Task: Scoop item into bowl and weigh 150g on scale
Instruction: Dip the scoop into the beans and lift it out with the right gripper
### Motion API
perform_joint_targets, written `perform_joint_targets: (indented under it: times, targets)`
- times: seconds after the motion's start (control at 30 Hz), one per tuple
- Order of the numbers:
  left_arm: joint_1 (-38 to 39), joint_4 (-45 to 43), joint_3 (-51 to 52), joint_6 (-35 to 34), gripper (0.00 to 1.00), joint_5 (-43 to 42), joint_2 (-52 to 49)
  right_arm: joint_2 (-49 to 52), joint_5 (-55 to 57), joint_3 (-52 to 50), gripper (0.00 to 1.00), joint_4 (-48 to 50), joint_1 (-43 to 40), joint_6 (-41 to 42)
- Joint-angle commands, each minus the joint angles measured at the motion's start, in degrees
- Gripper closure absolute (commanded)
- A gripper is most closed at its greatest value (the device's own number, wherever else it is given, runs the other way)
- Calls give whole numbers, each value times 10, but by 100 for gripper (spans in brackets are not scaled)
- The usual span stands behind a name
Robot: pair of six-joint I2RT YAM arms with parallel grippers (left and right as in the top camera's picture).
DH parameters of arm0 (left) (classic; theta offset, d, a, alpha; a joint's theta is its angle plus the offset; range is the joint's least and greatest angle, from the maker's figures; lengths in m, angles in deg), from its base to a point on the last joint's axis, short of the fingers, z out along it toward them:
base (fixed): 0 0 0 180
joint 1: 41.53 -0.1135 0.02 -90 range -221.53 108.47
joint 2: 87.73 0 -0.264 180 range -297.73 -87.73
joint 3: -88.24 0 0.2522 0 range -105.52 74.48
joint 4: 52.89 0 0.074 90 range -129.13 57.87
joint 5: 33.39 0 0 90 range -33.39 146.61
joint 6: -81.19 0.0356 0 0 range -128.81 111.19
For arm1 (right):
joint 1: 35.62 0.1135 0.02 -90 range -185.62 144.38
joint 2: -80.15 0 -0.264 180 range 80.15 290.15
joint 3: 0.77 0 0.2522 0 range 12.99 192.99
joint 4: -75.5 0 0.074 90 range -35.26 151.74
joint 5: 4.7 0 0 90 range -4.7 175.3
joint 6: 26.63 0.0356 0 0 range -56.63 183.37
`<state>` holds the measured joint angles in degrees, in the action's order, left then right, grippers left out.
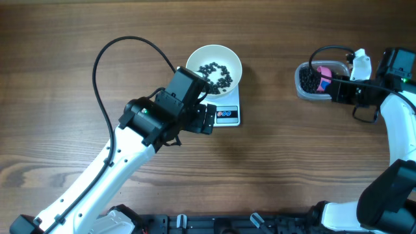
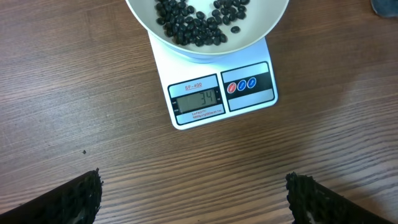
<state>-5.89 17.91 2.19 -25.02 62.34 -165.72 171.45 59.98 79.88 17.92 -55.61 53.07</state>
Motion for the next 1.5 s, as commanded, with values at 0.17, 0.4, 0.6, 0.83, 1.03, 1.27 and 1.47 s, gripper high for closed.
perform_joint_targets:
  times: [0.17,0.4,0.6,0.83,1.03,1.27,1.47]
  targets:
    - [3,0,-9,-5,0,-1,-1,4,-48,2,96,14,-3,15]
    - [3,0,-9,-5,0,-1,-1,4,-104,2,96,6,-40,15]
    - [3,0,-9,-5,0,-1,-1,7,-104,2,96,2,-42,47]
    - [3,0,-9,-5,0,-1,-1,27,-108,2,96,12,-48,76]
    - [3,0,-9,-5,0,-1,-1,27,-182,2,96,17,-82,92]
    - [3,0,-9,-5,0,-1,-1,27,-183,2,96,12,-90,132]
    - [3,0,-9,-5,0,-1,-1,27,-185,2,96,16,-108,205]
